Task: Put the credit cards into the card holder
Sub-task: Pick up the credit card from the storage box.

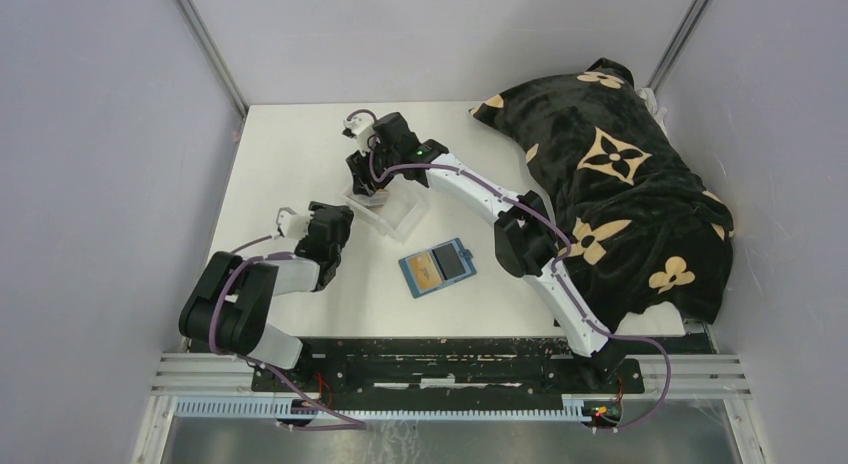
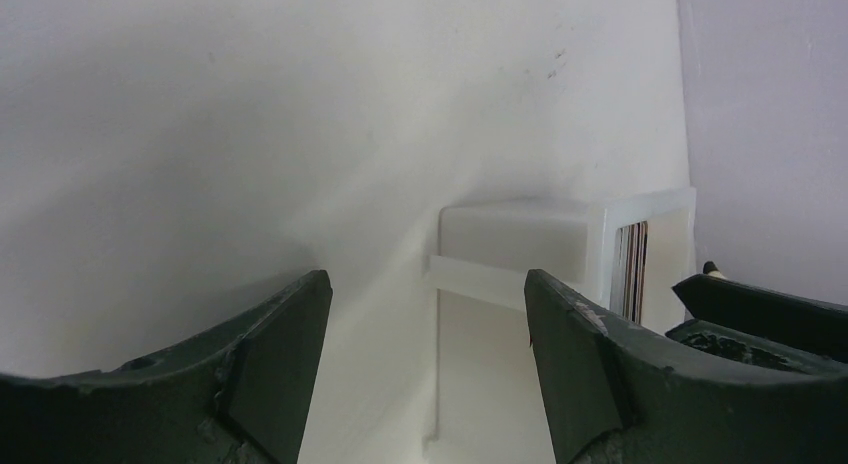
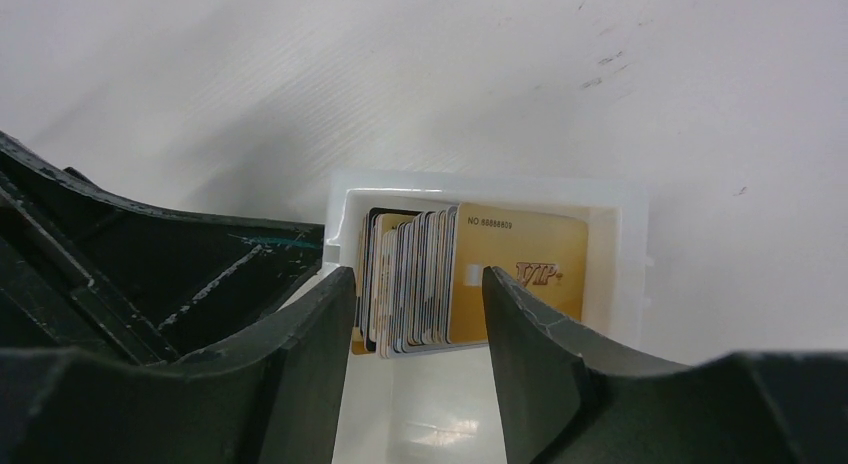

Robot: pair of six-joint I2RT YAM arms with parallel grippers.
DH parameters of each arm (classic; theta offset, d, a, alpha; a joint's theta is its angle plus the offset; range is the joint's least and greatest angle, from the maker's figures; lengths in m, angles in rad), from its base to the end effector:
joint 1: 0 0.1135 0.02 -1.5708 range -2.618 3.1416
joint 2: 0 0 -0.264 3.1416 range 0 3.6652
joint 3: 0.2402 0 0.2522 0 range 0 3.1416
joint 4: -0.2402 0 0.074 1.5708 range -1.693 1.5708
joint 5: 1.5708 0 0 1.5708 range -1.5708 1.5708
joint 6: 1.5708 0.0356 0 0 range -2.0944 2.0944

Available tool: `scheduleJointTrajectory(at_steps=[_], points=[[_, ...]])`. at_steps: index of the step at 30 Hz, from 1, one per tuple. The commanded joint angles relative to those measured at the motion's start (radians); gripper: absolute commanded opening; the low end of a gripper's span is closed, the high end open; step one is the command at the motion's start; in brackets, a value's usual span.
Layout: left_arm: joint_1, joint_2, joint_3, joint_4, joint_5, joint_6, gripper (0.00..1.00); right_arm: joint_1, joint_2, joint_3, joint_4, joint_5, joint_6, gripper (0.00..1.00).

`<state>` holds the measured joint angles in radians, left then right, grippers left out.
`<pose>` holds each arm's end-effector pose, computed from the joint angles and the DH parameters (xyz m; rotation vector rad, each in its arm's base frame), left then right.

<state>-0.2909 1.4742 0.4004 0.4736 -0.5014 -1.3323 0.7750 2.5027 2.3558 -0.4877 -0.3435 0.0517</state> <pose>0.2453 -0.0556 0.1301 -1.2905 1.6803 -0.4331 0.3986 0.4071 0.2307 -0.9947 2.0638 0.8260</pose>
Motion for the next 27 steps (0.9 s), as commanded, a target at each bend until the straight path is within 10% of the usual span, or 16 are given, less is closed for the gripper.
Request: scheduleJointTrajectory(at_steps=[1,27], points=[[0.019,0.057,0.031,0.005,0.048,-0.010,0.80,-0.022,0.042,0.071,0.025,-0.021,0.022,0.57],[0.036,0.185,0.104,0.131,0.162,0.053,0.78,-0.072,0.104,0.076,0.049,-0.088,0.156,0.42]])
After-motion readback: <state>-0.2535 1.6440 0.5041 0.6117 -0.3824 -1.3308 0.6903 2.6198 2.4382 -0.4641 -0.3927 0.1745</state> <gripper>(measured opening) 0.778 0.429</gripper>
